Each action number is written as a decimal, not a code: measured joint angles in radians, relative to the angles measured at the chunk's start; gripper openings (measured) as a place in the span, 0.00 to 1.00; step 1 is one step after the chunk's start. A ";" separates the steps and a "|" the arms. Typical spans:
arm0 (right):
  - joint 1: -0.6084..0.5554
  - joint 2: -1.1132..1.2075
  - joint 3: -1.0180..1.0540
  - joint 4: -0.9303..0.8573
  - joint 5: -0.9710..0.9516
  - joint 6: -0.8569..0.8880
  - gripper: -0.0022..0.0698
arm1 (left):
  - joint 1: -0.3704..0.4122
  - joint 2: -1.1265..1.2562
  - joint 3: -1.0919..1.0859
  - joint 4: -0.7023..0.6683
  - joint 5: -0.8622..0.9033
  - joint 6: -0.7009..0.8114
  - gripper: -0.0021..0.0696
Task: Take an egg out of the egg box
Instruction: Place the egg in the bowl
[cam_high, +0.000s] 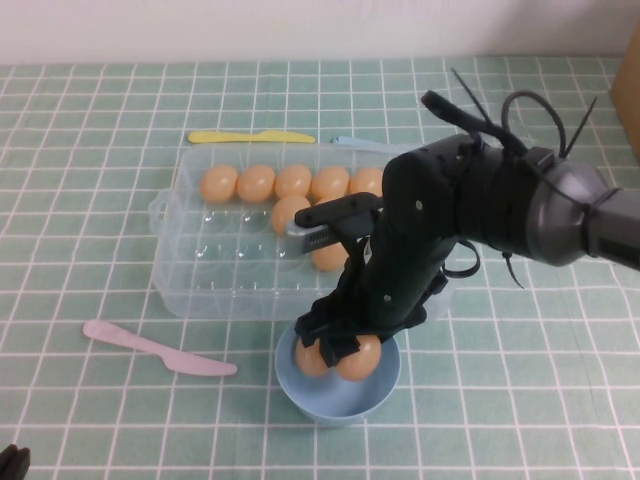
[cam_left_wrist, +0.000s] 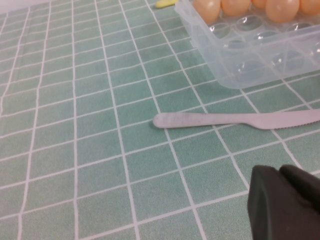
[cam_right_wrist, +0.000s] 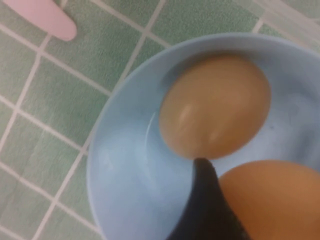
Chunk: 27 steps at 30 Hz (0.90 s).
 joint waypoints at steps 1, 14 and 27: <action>0.000 0.008 0.000 0.000 -0.006 0.000 0.60 | 0.000 0.000 0.000 0.000 0.000 0.000 0.02; 0.000 0.021 0.000 -0.005 -0.024 -0.002 0.66 | 0.000 0.000 0.000 0.000 0.000 0.000 0.02; 0.039 -0.193 0.019 -0.056 0.084 -0.002 0.42 | 0.000 0.000 0.000 0.000 0.000 0.000 0.02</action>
